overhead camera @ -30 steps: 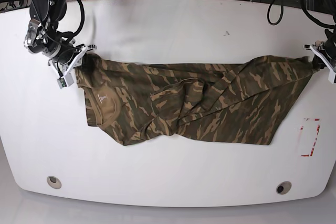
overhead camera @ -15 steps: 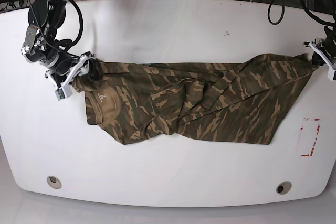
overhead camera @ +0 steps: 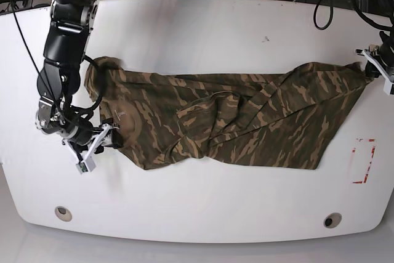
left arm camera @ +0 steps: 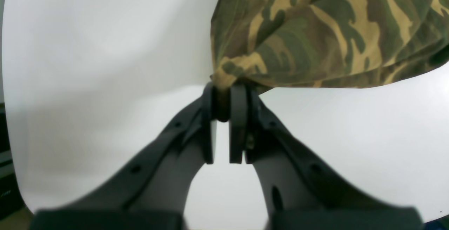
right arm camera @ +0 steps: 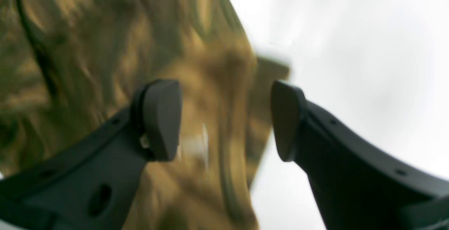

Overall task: Fold the T-shirt properly
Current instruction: 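Release and regrasp the shirt edge with the right gripper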

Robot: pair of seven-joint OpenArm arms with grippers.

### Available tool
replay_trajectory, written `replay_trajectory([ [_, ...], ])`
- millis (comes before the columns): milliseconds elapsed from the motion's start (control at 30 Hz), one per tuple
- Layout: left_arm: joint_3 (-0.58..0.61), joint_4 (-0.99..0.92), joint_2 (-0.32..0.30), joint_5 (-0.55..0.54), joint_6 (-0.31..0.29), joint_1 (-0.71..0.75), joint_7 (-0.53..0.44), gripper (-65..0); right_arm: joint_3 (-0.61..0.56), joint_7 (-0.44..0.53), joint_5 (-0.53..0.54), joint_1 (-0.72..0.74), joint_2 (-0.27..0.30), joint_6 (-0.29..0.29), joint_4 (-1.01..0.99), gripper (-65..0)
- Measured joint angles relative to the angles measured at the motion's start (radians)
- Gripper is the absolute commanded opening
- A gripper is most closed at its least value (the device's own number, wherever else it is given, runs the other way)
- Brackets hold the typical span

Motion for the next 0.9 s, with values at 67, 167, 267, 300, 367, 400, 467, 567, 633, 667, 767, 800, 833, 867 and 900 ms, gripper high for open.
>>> replay_trajectory([
  [67, 0.000, 0.000, 0.000, 0.004, 0.000, -0.001, 0.002, -61.3, -0.040, 0.056, -0.004, 0.042, 0.000, 0.001, -0.078, -26.5],
  [167, 0.000, 0.000, 0.000, 0.003, 0.000, -0.001, 0.002, -61.3, -0.103, 0.127, -0.013, 0.103, -0.002, 0.003, -0.212, -26.5],
  [267, 0.000, 0.000, 0.000, 0.003, 0.000, -0.001, 0.002, -61.3, -0.150, 0.218, -0.016, 0.161, -0.003, 0.003, -0.358, -26.5],
  [300, 0.000, 0.000, 0.000, 0.002, 0.000, 0.000, 0.002, -61.3, -0.165, 0.257, -0.014, 0.181, -0.002, 0.000, -0.413, -26.5],
  [367, 0.000, 0.000, 0.000, 0.003, 0.000, -0.001, 0.002, -61.3, -0.198, 0.310, -0.023, 0.211, 0.003, -0.001, -0.499, -26.5],
  [400, 0.000, 0.000, 0.000, 0.002, 0.000, 0.000, 0.002, -61.3, -0.216, 0.345, -0.019, 0.223, 0.006, 0.000, -0.539, -26.5],
  [467, 0.000, 0.000, 0.000, 0.003, 0.000, 0.000, 0.002, -61.3, -0.238, 0.397, -0.022, 0.238, 0.008, -0.003, -0.600, -26.5],
  [567, 0.000, 0.000, 0.000, 0.002, 0.000, 0.000, 0.002, -61.3, -0.282, 0.484, -0.019, 0.241, 0.010, -0.005, -0.655, -26.5],
  [633, 0.000, 0.000, 0.000, 0.002, 0.000, 0.000, 0.002, -61.3, -0.323, 0.524, -0.020, 0.241, 0.009, -0.009, -0.673, -26.5],
  [667, 0.000, 0.000, 0.000, 0.002, 0.000, 0.000, 0.002, -61.3, -0.337, 0.539, -0.020, 0.242, 0.009, -0.014, -0.674, -26.5],
  [767, 0.000, 0.000, 0.010, 0.003, 0.000, -0.001, 0.002, -61.3, -0.366, 0.574, -0.022, 0.248, 0.006, -0.066, -0.674, -26.3],
  [800, 0.000, 0.000, 0.014, 0.002, 0.000, 0.000, 0.002, -61.3, -0.371, 0.586, -0.023, 0.248, 0.006, -0.077, -0.674, -26.3],
  [833, 0.000, 0.000, 0.017, 0.002, 0.000, 0.000, 0.002, -61.3, -0.383, 0.595, -0.024, 0.250, 0.008, -0.083, -0.674, -26.3],
  [867, 0.000, 0.000, 0.019, 0.002, 0.000, 0.000, 0.003, -61.3, -0.388, 0.596, -0.039, 0.251, 0.009, -0.082, -0.674, -26.3],
  [900, 0.000, 0.000, 0.020, 0.003, 0.000, 0.000, 0.003, -61.3, -0.391, 0.595, -0.066, 0.251, 0.009, -0.083, -0.674, -26.3],
])
